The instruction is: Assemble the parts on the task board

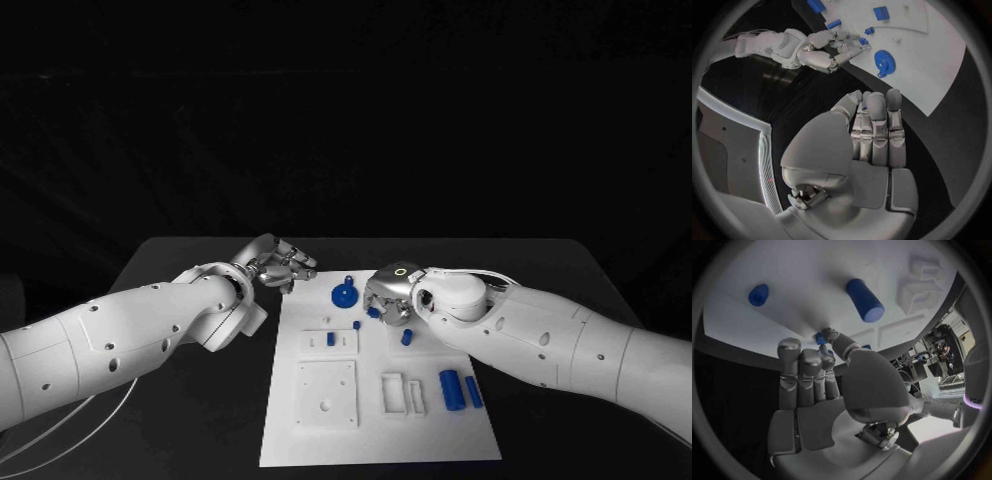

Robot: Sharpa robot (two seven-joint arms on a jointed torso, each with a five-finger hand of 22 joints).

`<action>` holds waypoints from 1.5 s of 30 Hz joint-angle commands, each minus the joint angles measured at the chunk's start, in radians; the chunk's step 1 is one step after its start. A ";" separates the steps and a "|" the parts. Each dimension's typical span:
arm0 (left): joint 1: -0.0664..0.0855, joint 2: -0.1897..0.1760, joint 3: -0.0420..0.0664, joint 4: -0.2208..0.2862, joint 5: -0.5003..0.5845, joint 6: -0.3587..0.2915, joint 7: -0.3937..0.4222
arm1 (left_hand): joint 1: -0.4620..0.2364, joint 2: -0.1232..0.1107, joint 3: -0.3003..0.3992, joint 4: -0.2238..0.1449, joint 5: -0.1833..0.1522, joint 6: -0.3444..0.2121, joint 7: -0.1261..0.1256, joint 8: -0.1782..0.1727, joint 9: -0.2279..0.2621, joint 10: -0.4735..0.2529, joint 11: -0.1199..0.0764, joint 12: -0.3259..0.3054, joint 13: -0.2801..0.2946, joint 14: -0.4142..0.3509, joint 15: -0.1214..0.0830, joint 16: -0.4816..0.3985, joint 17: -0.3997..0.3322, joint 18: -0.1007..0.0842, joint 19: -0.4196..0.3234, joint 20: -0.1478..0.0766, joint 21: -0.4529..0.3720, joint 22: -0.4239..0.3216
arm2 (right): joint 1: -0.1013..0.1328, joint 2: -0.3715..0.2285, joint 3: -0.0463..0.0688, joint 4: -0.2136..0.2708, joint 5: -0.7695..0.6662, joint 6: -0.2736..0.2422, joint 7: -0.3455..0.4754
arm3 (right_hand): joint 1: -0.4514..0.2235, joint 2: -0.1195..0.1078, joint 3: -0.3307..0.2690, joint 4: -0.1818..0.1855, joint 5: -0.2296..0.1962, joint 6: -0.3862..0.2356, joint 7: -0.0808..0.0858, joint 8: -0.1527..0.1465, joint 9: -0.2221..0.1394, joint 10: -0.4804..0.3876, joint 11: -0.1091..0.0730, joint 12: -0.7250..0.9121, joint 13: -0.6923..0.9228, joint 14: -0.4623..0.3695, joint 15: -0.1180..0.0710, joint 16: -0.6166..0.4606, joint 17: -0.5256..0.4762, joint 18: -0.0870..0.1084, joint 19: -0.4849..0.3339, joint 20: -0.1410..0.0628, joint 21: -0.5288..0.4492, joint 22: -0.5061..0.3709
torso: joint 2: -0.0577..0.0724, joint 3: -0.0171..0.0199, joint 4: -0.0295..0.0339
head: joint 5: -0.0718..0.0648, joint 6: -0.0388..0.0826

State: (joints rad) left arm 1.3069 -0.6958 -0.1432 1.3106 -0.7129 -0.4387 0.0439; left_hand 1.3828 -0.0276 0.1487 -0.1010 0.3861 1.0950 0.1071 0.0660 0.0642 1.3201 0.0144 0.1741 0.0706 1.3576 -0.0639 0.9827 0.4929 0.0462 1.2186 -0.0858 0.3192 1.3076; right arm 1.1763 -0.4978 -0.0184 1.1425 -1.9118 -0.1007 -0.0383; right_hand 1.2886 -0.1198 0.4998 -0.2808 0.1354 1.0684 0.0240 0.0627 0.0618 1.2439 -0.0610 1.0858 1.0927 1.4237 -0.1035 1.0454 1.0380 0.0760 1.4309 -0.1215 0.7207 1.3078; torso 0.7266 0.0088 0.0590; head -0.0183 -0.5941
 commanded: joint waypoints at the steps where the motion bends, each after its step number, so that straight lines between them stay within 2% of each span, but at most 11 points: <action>1: 0.002 0.000 0.001 0.004 0.005 0.011 0.002 | 0.006 -0.001 0.006 0.001 0.003 -0.008 0.003 -0.004 -0.001 -0.008 0.003 0.004 0.000 0.006 0.002 -0.005 0.001 0.007 0.007 0.002 0.000 0.020 | 0.000 0.003 -0.001 -0.003 -0.028 -0.003 -0.004 | -0.009 0.006 0.016 0.000 -0.004 0.006 0.000 -0.001 0.000 -0.001 0.001 0.003 -0.001 -0.001 0.000 0.008 0.002 -0.011 -0.002 0.002 0.007 0.075 | 0.000 0.0003 -0.0010 | 0.001 -0.001; 6: 0.003 0.000 0.001 0.004 0.005 0.012 0.001 | 0.006 -0.001 0.006 0.001 0.003 -0.008 0.003 -0.004 -0.001 -0.008 0.003 0.004 0.000 0.006 0.002 -0.005 0.001 0.007 0.007 0.002 0.000 0.020 | -0.001 0.010 -0.001 -0.011 -0.029 -0.009 -0.004 | -0.014 0.010 0.022 0.001 -0.009 0.020 0.005 -0.001 0.000 -0.002 0.003 0.008 0.001 -0.001 0.001 0.009 0.004 -0.010 -0.002 0.003 0.010 0.076 | 0.001 0.0006 -0.0003 | 0.000 -0.003; 11: 0.004 -0.001 0.001 0.007 0.005 0.012 0.000 | 0.006 -0.001 0.006 0.001 0.003 -0.008 0.003 -0.004 -0.001 -0.008 0.003 0.004 0.000 0.006 0.002 -0.005 0.001 0.007 0.007 0.002 0.000 0.020 | -0.002 0.017 -0.002 -0.022 -0.032 -0.024 -0.010 | -0.025 0.024 0.028 0.006 -0.035 0.064 0.026 -0.001 0.000 -0.003 0.013 0.020 0.008 0.000 0.006 0.013 0.008 -0.007 -0.002 0.007 0.014 0.076 | 0.001 0.0007 0.0003 | -0.001 -0.006; 14: 0.005 -0.002 0.001 0.008 0.004 0.013 -0.001 | 0.007 0.000 0.007 0.001 0.004 -0.010 0.004 -0.004 -0.001 -0.009 0.003 0.005 0.000 0.005 0.002 -0.005 0.001 0.007 0.006 0.002 0.000 0.020 | -0.002 0.019 -0.003 -0.028 -0.032 -0.026 -0.013 | -0.029 0.032 0.028 0.009 -0.054 0.089 0.033 -0.001 0.000 -0.005 0.019 0.022 0.009 0.000 0.011 0.013 0.008 -0.004 -0.002 0.011 0.013 0.075 | 0.001 0.0004 0.0004 | -0.001 -0.006; 18: 0.006 -0.002 0.001 0.008 0.004 0.014 -0.003 | 0.007 0.000 0.007 0.001 0.004 -0.010 0.004 -0.004 -0.001 -0.009 0.003 0.005 0.000 0.005 0.002 -0.005 0.001 0.007 0.006 0.002 0.000 0.020 | -0.002 0.021 -0.003 -0.032 -0.033 -0.025 -0.015 | -0.032 0.036 0.023 0.013 -0.069 0.102 0.037 -0.001 0.000 -0.007 0.027 0.024 0.008 0.000 0.017 0.015 0.009 -0.001 -0.003 0.017 0.011 0.075 | 0.000 -0.0005 -0.0012 | 0.001 -0.008; 22: 0.007 -0.003 0.000 0.009 0.003 0.015 -0.005 | 0.007 0.000 0.007 0.001 0.004 -0.010 0.004 -0.004 -0.001 -0.009 0.003 0.005 0.000 0.005 0.002 -0.005 0.001 0.007 0.006 0.002 0.000 0.020 | -0.003 0.022 -0.003 -0.032 -0.031 -0.029 -0.018 | -0.036 0.039 0.000 0.027 -0.073 0.116 0.040 -0.001 0.001 -0.006 0.036 0.028 0.009 0.000 0.023 0.016 0.009 0.005 -0.002 0.024 0.010 0.075 | 0.000 0.0001 -0.0019 | 0.002 -0.010; 27: 0.007 -0.003 0.000 0.009 0.002 0.017 -0.007 | 0.007 0.000 0.007 0.001 0.004 -0.010 0.004 -0.004 -0.001 -0.009 0.003 0.005 0.000 0.005 0.002 -0.005 0.001 0.007 0.006 0.002 0.000 0.020 | -0.003 0.024 -0.003 -0.028 -0.018 -0.049 -0.036 | -0.052 0.040 -0.066 0.069 -0.081 0.139 0.043 0.000 0.001 -0.002 0.045 0.033 0.007 0.003 0.029 0.019 0.011 0.008 0.003 0.030 0.007 0.074 | -0.001 -0.0004 -0.0012 | 0.002 -0.010; 32: 0.007 -0.004 0.000 0.010 0.000 0.019 -0.011 | 0.008 -0.001 0.008 0.001 0.004 -0.012 0.004 -0.004 -0.001 -0.011 0.003 0.005 0.000 0.005 0.002 -0.006 0.002 0.008 0.006 0.002 0.001 0.020 | -0.004 0.027 -0.004 -0.023 0.005 -0.055 -0.076 | -0.109 0.020 -0.146 0.159 -0.085 0.145 0.035 -0.001 0.001 0.003 0.043 0.030 0.001 0.005 0.026 0.021 0.013 0.006 0.011 0.027 0.003 0.074 | -0.001 -0.0007 -0.0008 | 0.003 -0.009; 36: 0.008 -0.005 0.000 0.011 -0.002 0.021 -0.013 | 0.008 -0.001 0.008 0.001 0.004 -0.013 0.005 -0.004 -0.001 -0.012 0.004 0.005 0.000 0.005 0.002 -0.006 0.002 0.008 0.006 0.003 0.001 0.020 | -0.004 0.030 -0.004 -0.021 0.013 -0.047 -0.103 | -0.122 0.006 -0.164 0.211 -0.084 0.141 0.034 -0.001 0.001 0.002 0.041 0.026 -0.003 0.005 0.024 0.021 0.014 0.003 0.014 0.025 -0.002 0.074 | -0.001 -0.0008 -0.0013 | 0.003 -0.009; 38: 0.008 -0.005 0.000 0.012 -0.003 0.022 -0.015 | 0.010 -0.002 0.008 -0.001 0.005 -0.013 0.005 -0.004 -0.001 -0.013 0.004 0.005 0.000 0.005 0.002 -0.006 0.002 0.008 0.006 0.003 0.001 0.020 | -0.004 0.032 -0.004 -0.022 0.014 -0.041 -0.118 | -0.150 0.001 -0.173 0.243 -0.083 0.137 0.034 -0.001 0.001 0.000 0.041 0.024 -0.006 0.006 0.024 0.022 0.015 0.003 0.015 0.024 -0.003 0.074 | -0.001 -0.0008 -0.0015 | 0.003 -0.009; 45: 0.008 -0.007 0.000 0.014 -0.006 0.025 -0.018 | 0.010 -0.002 0.009 -0.002 0.006 -0.015 0.006 -0.004 -0.001 -0.014 0.004 0.005 0.000 0.005 0.003 -0.006 0.002 0.008 0.005 0.003 0.002 0.020 | -0.008 0.037 -0.004 -0.022 0.003 -0.027 -0.169 | -0.167 -0.017 -0.166 0.297 -0.085 0.141 0.031 0.000 0.002 0.000 0.037 0.021 -0.008 0.007 0.023 0.023 0.018 0.000 0.019 0.022 -0.006 0.075 | -0.001 -0.0003 -0.0002 | 0.005 -0.009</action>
State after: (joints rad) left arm 1.3129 -0.7030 -0.1436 1.3207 -0.7148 -0.4268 0.0272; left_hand 1.3828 -0.0276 0.1513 -0.1036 0.3860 1.0877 0.1140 0.0660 0.0643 1.3130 0.0215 0.1741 0.0707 1.3576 -0.0639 0.9827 0.4934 0.0460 1.2186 -0.0857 0.3192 1.3080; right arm 1.1691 -0.4619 -0.0216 1.1189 -1.9034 -0.1453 -0.1537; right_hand 1.1276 -0.1359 0.3336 0.0118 0.0552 1.2120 0.0570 0.0656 0.0640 1.2402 -0.0212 1.1109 1.0852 1.4274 -0.0783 1.0639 1.0552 0.0760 1.4455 -0.1000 0.7199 1.3075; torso 0.7255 0.0081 0.0580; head -0.0144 -0.6023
